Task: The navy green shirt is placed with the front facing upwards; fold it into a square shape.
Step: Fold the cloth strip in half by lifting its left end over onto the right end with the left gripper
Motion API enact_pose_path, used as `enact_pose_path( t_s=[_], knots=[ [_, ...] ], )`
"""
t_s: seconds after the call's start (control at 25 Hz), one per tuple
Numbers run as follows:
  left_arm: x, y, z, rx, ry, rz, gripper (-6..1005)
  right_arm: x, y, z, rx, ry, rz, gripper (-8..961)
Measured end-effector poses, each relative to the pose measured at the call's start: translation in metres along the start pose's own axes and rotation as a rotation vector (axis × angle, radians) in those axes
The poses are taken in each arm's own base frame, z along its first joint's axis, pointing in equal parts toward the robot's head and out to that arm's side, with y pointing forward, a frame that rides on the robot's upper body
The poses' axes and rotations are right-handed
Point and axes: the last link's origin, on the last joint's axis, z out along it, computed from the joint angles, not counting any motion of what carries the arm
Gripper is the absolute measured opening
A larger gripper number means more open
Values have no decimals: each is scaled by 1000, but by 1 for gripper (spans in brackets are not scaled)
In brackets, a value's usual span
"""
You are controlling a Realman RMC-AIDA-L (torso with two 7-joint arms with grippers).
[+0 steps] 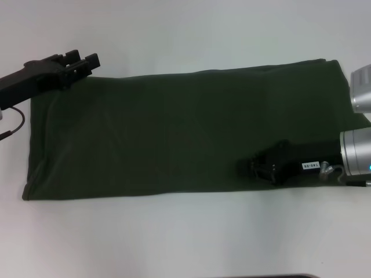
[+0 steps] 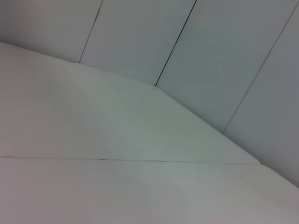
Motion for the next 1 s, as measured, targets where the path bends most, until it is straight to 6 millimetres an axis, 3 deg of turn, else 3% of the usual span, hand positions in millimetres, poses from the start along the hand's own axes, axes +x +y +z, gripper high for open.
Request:
enact_pose_path(
  t_s=[0.36,1.0],
  knots=[
    [2,2,4,-13,0,-1,581,-21,10,9,-91,8,-74,35],
    [4,2,7,-11,1,2,581,-22,13,32,-99,154,-96,35]
  ],
)
